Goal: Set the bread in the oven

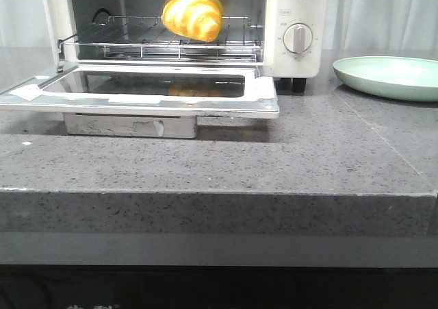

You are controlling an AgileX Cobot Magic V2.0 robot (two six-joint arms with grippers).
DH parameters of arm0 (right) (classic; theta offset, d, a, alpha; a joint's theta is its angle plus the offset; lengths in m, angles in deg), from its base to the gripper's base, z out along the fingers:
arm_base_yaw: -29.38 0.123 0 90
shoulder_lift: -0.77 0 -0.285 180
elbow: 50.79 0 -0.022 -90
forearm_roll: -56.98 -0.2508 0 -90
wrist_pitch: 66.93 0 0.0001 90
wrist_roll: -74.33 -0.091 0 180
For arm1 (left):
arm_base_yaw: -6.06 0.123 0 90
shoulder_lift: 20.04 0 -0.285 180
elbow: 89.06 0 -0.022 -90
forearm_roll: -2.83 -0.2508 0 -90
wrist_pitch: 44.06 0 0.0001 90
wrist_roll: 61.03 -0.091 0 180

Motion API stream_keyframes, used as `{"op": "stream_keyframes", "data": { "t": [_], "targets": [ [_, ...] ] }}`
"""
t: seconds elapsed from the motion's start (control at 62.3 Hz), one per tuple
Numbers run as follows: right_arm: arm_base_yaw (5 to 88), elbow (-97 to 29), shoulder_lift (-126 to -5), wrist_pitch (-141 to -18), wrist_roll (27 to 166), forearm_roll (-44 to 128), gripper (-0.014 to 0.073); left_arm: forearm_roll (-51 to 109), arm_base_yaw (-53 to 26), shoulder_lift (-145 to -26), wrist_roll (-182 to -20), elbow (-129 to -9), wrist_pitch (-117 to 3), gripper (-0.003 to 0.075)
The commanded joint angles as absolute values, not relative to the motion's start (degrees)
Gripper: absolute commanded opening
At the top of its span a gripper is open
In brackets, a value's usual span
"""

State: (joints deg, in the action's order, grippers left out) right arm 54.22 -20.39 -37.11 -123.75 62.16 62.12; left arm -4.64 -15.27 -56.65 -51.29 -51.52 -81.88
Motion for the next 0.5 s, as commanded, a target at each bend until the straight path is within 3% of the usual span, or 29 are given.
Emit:
{"op": "stream_keyframes", "data": {
  "t": [0.0,0.209,0.481],
  "targets": [
    [53.9,-21.9,-37.3,-120.4,62.7,62.6,-0.0118,-0.9,-11.8,-50.8,-50.8,-45.2,-69.6,-0.0018],
    [53.9,-21.9,-37.3,-120.4,62.7,62.6,-0.0118,8.4,-3.6,-36.5,-50.8,-24.9,-53.9,-0.0018],
    [53.9,-21.9,-37.3,-120.4,62.7,62.6,-0.0118,7.5,1.7,-26.7,-52.7,-11.6,-40.8,-0.0018]
  ]
}}
